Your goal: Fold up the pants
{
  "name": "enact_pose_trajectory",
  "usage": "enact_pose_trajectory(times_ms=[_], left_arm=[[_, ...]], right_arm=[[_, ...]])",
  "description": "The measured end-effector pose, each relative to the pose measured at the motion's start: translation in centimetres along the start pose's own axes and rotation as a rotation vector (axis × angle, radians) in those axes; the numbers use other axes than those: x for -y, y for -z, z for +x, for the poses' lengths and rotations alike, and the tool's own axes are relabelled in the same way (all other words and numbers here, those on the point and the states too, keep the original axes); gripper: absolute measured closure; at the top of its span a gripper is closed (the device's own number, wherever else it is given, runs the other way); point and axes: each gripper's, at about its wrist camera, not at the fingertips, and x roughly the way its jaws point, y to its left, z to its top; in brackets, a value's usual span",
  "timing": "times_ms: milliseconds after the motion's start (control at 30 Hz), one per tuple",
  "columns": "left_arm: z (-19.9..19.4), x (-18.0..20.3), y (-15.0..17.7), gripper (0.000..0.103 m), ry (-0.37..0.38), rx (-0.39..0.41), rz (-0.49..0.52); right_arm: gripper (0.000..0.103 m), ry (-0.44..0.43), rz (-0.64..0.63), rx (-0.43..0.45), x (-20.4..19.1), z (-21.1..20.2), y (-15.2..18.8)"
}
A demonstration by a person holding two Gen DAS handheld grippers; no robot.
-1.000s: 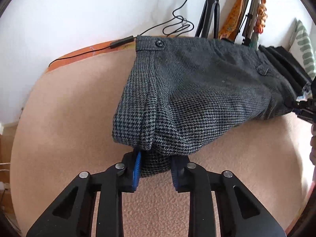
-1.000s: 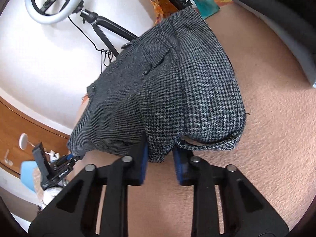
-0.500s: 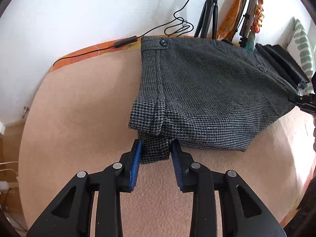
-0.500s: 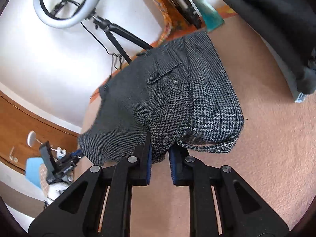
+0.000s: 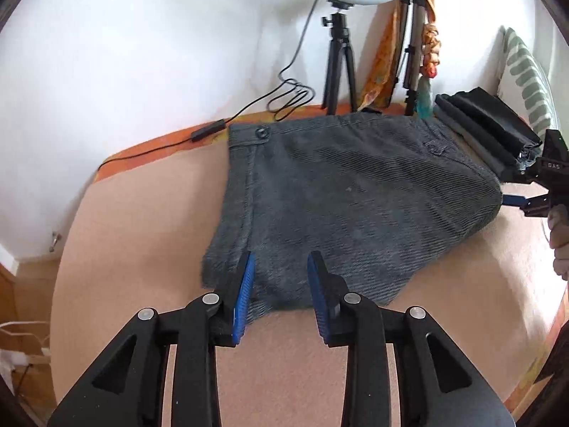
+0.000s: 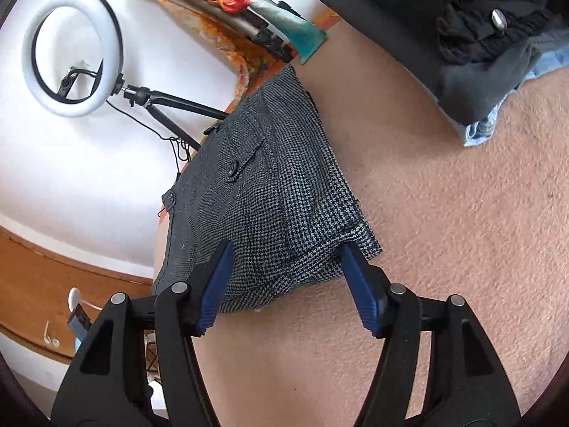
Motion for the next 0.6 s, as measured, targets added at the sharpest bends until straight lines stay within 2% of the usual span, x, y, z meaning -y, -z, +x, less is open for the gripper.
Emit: enact_pose_trajectory(times_ms=[133,300,400,500,600], left_arm=[[2.1,4.1,-1.8,0.073,0.048,0.020,0.061],[6.5,7.0,-2.1,0.073,0.048,-0.059,0.125],[8.2,7.9,-1.3,0.073,0.031,-0.125,0.181],[8.2,7.9,-0.5,0.072,0.034,-0.095,0.211],[7.7,7.5,-0.7,0.072,0.057,-0.118,0.205]], right_arm=[[0.037,0.016,0.042,0.009,0.3,0.7,0.3],[0.037,0.074,-0.027,0.040,-1.0,0.2,0.0],[0.037,0.108,-0.072,0.046,-1.5,0.2,0.0],[0.037,0.135,-0.086,0.054,-1.4,-0.1,-0.2],[0.037,0.167,-0.076,0.074,-0.7,-1.1,-0.3]])
